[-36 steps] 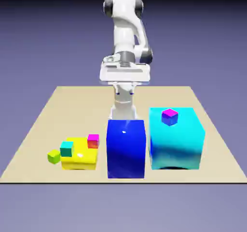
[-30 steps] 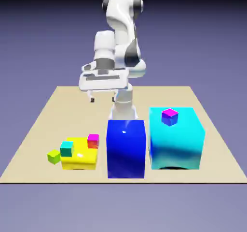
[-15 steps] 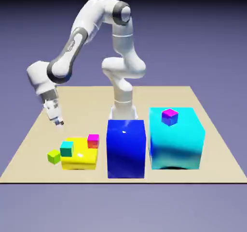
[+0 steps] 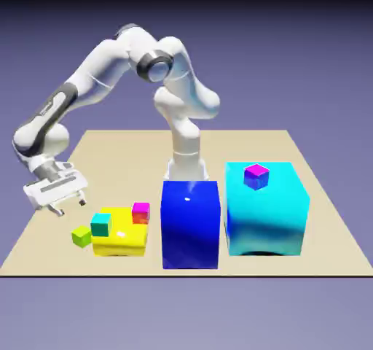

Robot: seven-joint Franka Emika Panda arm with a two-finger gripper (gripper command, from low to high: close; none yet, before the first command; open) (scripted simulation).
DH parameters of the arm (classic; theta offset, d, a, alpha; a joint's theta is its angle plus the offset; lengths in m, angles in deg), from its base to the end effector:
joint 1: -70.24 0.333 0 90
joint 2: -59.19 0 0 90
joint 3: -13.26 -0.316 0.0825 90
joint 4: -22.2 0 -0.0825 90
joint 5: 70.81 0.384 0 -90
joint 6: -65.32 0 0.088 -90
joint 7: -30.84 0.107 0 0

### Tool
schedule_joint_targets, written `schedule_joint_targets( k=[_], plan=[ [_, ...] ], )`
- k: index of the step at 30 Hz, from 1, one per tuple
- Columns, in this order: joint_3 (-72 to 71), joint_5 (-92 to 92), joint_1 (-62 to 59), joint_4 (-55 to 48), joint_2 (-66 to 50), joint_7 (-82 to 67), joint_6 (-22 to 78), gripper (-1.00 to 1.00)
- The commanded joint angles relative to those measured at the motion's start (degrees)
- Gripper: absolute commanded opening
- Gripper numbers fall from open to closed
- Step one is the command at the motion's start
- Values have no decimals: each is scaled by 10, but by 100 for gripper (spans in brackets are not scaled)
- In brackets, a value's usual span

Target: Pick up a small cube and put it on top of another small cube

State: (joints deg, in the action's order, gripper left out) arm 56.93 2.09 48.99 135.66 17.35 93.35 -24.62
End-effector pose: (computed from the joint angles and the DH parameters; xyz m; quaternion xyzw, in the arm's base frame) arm 0.3196 -0.4417 0.1577 -0.0986 0.8844 0.3201 0.3250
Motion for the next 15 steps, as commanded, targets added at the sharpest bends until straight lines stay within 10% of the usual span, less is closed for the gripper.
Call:
schedule_joint_targets(
  k=[1,8,9,15],
  plan=[
    [9,17,-2,-11,-21,6,21,0],
    [-27,99,32,-25,-114,13,24,0],
    [-27,99,32,-25,-114,13,24,-100],
    [57,-2,73,-71,-63,31,130,-100]
  ],
)
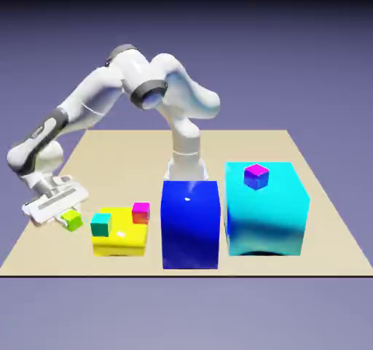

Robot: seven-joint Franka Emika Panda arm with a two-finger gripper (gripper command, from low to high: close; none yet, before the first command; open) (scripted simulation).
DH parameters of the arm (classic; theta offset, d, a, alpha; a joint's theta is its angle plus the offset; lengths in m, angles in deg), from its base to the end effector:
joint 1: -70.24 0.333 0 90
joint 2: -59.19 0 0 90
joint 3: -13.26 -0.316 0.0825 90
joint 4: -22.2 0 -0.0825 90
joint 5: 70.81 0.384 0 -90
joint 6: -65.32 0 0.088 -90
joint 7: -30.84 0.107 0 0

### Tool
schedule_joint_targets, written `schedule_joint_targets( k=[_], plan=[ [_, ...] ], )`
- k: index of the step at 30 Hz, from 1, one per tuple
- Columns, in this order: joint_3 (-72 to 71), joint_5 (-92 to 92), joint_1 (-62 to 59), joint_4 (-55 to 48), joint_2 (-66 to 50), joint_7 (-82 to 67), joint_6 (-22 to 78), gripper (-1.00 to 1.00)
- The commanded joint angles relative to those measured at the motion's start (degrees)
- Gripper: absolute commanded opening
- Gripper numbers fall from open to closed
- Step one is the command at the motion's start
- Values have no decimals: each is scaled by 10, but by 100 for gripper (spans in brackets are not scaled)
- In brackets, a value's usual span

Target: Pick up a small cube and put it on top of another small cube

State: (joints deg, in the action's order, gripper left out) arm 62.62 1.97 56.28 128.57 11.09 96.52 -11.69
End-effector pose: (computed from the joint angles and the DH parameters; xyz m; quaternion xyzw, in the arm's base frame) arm 0.3712 -0.4217 0.1690 -0.1484 0.8603 0.3936 0.2880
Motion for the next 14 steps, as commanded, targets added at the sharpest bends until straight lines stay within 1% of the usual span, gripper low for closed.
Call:
schedule_joint_targets(
  k=[1,5,6,9,10,11,12,14],
  plan=[
    [14,-18,21,-13,6,1,22,-100],
    [72,-86,104,-65,29,5,110,-100],
    [72,-86,104,-65,29,5,110,-100],
    [55,-58,149,-3,21,-16,56,-100],
    [54,-57,151,0,20,-17,53,-100],
    [54,-57,151,0,20,-17,53,100],
    [54,-57,151,0,20,-17,53,100],
    [65,-75,121,-42,26,-3,89,100]
  ],
)
